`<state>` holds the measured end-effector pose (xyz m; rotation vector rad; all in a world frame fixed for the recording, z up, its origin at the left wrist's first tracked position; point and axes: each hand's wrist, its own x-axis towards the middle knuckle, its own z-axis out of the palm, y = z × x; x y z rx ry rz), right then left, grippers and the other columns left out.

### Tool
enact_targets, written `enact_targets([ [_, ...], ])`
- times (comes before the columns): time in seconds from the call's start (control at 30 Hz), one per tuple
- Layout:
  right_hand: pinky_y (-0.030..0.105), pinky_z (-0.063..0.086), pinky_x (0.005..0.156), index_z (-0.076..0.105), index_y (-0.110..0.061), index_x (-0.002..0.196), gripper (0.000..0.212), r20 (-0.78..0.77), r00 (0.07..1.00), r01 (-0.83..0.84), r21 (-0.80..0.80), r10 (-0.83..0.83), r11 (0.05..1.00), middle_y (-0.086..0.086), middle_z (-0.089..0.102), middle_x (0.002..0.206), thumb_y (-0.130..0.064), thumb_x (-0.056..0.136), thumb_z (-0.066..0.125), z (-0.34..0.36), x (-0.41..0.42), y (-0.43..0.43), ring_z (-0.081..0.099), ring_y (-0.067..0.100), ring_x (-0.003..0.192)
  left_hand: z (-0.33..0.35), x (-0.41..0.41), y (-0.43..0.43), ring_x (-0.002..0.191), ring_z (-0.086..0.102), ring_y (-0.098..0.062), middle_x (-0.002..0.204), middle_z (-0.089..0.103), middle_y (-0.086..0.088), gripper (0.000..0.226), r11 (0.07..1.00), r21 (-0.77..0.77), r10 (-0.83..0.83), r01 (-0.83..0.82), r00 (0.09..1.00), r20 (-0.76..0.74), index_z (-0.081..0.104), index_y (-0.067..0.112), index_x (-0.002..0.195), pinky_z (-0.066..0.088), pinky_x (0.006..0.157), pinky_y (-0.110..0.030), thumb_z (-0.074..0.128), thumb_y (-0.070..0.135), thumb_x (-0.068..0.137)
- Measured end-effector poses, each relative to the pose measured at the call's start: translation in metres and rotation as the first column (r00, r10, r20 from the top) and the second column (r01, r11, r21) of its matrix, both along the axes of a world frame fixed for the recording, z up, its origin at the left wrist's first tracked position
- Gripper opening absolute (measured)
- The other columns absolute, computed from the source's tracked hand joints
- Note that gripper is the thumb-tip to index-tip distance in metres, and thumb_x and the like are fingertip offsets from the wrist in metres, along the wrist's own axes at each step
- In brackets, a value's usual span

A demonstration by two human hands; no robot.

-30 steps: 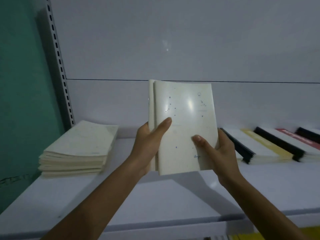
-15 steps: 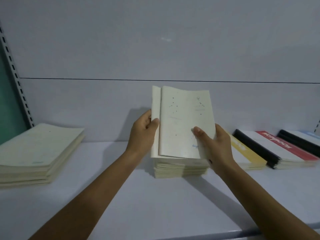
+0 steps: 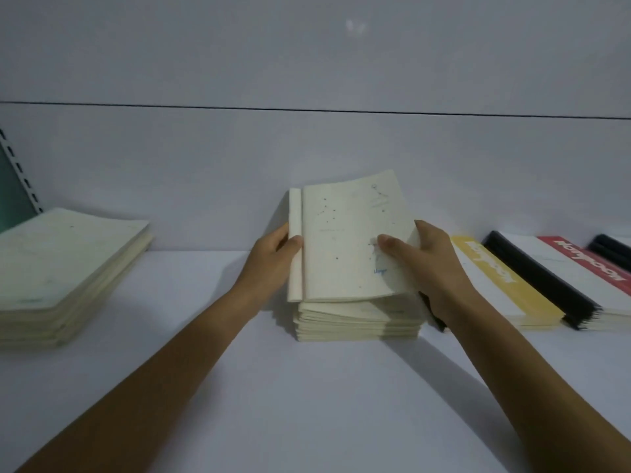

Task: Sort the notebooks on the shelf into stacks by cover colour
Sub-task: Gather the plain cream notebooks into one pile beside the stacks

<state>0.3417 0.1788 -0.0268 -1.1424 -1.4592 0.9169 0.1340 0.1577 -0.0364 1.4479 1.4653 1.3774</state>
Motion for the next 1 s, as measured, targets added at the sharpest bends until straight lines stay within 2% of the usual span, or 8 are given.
enact_targets([
  [0.23, 0.016, 0.049, 0.055, 0.049, -0.019, 0.102, 0.028, 0.189, 0.976, -0.076, -0.175, 0.109, 0.982, -0.008, 0.059, 0.086, -0.02, 0.083, 0.069, -0.02, 0.003, -0.002, 0.059, 0.009, 0.075, -0.018, 0.014, -0.001, 0.118, 0.048, -0.006, 0.139, 0.042, 0.015, 0.044, 0.99, -0.121, -0.064, 0.074, 0.995, 0.08, 0.038, 0.025, 0.144, 0.035, 0.098, -0.026, 0.032, 0.039, 0.102],
  [0.37, 0.01, 0.043, 0.045, 0.054, -0.014, 0.109, 0.029, 0.064, 0.986, -0.135, -0.254, 0.156, 0.958, -0.002, 0.065, 0.093, -0.019, 0.084, 0.068, -0.023, 0.003, 0.0, 0.061, 0.007, 0.072, -0.021, 0.025, -0.007, 0.094, 0.067, -0.015, 0.107, 0.071, -0.002, 0.05, 0.974, -0.134, -0.131, 0.182, 0.938, 0.321, 0.061, 0.018, 0.12, 0.05, 0.083, -0.031, 0.031, 0.052, 0.098],
  [0.53, 0.017, 0.039, 0.055, 0.051, -0.025, 0.108, 0.021, -0.011, 0.988, -0.147, -0.337, 0.152, 0.93, -0.013, 0.055, 0.099, -0.028, 0.091, 0.061, -0.023, 0.004, 0.002, 0.052, 0.001, 0.075, -0.028, 0.032, -0.008, 0.107, 0.064, -0.019, 0.123, 0.065, -0.001, 0.048, 0.979, -0.111, -0.108, 0.174, 0.89, 0.442, 0.049, 0.029, 0.137, 0.046, 0.1, -0.039, 0.036, 0.05, 0.096],
  [0.63, 0.022, 0.038, 0.078, 0.041, -0.024, 0.139, 0.053, 0.024, 0.991, -0.119, -0.337, 0.134, 0.934, -0.013, 0.046, 0.134, -0.033, 0.091, 0.06, -0.021, 0.004, 0.001, 0.05, 0.007, 0.105, -0.03, 0.029, -0.005, 0.111, 0.063, -0.019, 0.126, 0.064, 0.0, 0.05, 0.974, -0.103, -0.142, 0.202, 0.897, 0.418, 0.045, 0.031, 0.139, 0.044, 0.103, -0.042, 0.035, 0.052, 0.095],
  [0.7, 0.022, 0.032, 0.086, 0.032, -0.023, 0.147, 0.06, 0.273, 0.953, -0.068, -0.223, 0.129, 0.972, -0.003, 0.037, 0.148, -0.036, 0.094, 0.055, -0.021, 0.003, -0.001, 0.043, 0.014, 0.122, -0.031, 0.03, -0.004, 0.115, 0.06, -0.021, 0.128, 0.062, -0.002, 0.05, 0.973, -0.092, -0.158, 0.213, 0.899, 0.408, 0.046, 0.028, 0.139, 0.041, 0.105, -0.045, 0.035, 0.051, 0.096],
  [0.8, 0.027, 0.037, 0.082, 0.049, -0.023, 0.134, 0.045, 0.715, 0.699, -0.025, 0.06, -0.026, 0.998, 0.004, 0.049, 0.13, -0.043, 0.095, 0.047, -0.022, 0.002, 0.0, 0.05, 0.025, 0.116, -0.032, 0.03, -0.006, 0.118, 0.058, -0.018, 0.128, 0.062, 0.0, 0.041, 0.983, -0.029, -0.155, 0.181, 0.907, 0.391, 0.05, 0.026, 0.135, 0.041, 0.106, -0.041, 0.035, 0.04, 0.1],
  [0.93, 0.032, 0.042, 0.074, 0.062, -0.019, 0.099, 0.028, 0.801, 0.589, -0.043, 0.161, -0.105, 0.986, 0.003, 0.055, 0.1, -0.039, 0.095, 0.043, -0.025, -0.001, 0.0, 0.049, 0.026, 0.103, -0.03, 0.027, -0.01, 0.111, 0.059, -0.015, 0.126, 0.061, 0.004, 0.043, 0.997, -0.024, -0.057, 0.067, 0.951, 0.305, 0.047, 0.028, 0.137, 0.048, 0.096, -0.035, 0.043, 0.015, 0.096],
  [1.0, 0.032, 0.04, 0.077, 0.065, -0.018, 0.1, 0.029, 0.799, 0.592, -0.024, 0.144, -0.103, 0.989, 0.006, 0.053, 0.106, -0.037, 0.095, 0.044, -0.024, -0.003, -0.003, 0.048, 0.027, 0.107, -0.027, 0.025, -0.014, 0.108, 0.059, -0.016, 0.12, 0.061, 0.005, 0.041, 0.998, -0.041, -0.033, 0.046, 0.965, 0.261, 0.048, 0.028, 0.132, 0.049, 0.089, -0.032, 0.044, 0.011, 0.094],
])
